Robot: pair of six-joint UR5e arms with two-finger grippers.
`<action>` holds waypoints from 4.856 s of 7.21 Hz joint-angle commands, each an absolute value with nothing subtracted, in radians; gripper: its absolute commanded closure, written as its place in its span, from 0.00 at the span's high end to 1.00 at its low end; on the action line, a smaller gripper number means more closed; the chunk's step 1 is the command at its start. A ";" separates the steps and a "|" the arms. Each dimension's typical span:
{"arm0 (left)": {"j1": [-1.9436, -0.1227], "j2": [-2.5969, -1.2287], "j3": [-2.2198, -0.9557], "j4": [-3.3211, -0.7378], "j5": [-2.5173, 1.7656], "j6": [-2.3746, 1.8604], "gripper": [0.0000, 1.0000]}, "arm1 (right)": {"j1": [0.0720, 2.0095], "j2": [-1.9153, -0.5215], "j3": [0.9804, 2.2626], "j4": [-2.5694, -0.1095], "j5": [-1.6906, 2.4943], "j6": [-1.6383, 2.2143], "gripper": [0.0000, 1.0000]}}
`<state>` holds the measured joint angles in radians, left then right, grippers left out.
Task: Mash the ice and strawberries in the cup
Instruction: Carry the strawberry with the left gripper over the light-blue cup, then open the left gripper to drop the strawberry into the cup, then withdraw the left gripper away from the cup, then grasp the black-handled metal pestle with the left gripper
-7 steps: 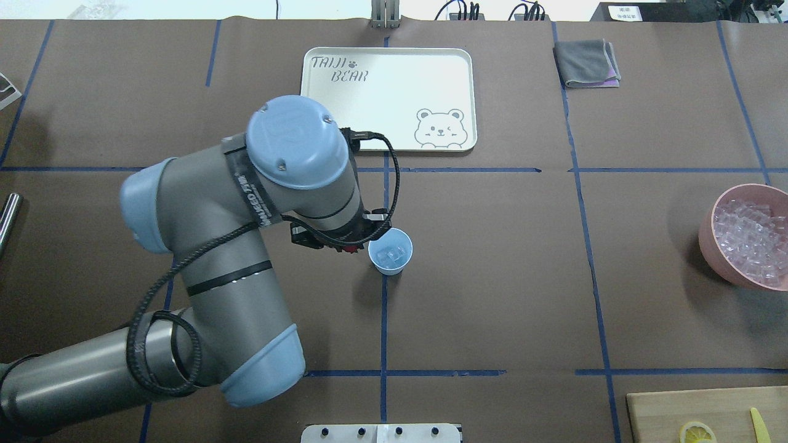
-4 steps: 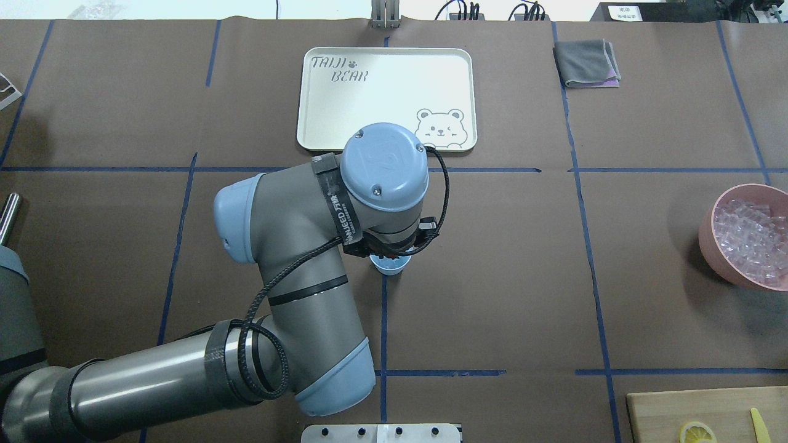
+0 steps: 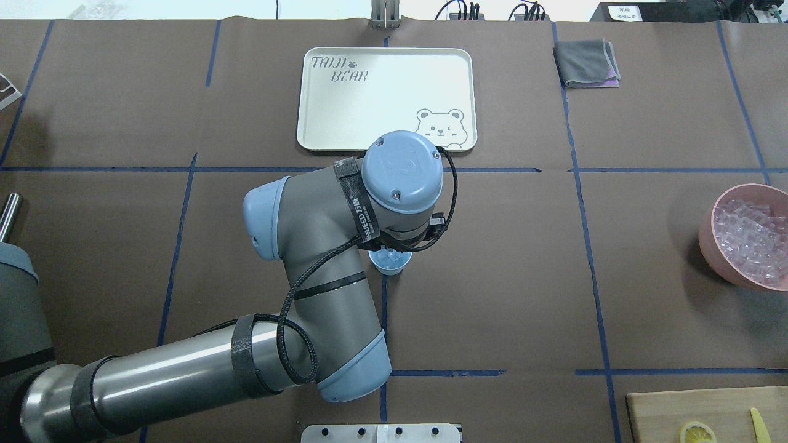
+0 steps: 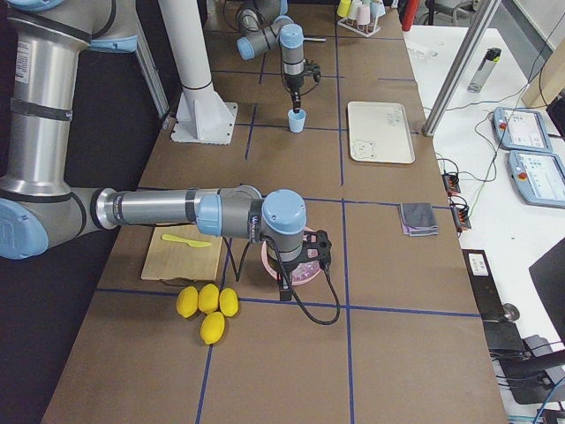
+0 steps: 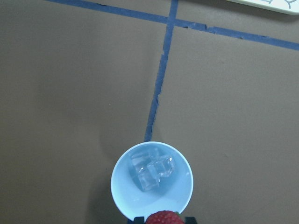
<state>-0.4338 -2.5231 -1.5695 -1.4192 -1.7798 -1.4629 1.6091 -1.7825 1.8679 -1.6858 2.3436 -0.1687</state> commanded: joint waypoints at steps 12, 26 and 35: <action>-0.970 -1.846 -1.936 -1.407 -2.162 -0.528 1.00 | 1.608 -1.781 1.867 -1.686 2.342 -0.167 1.00; -1.169 -1.560 -1.387 -2.221 -2.227 -0.588 0.85 | 1.608 -1.781 1.870 -1.684 2.342 -0.169 1.00; -1.121 -1.568 -1.361 -2.221 -2.229 -0.581 0.08 | 1.608 -1.781 1.876 -1.684 2.339 -0.169 1.00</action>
<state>-1.1207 -1.5646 -1.3654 -2.2212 -2.2276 -0.5838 1.6080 -1.7810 1.8716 -1.6843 2.3405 -0.1687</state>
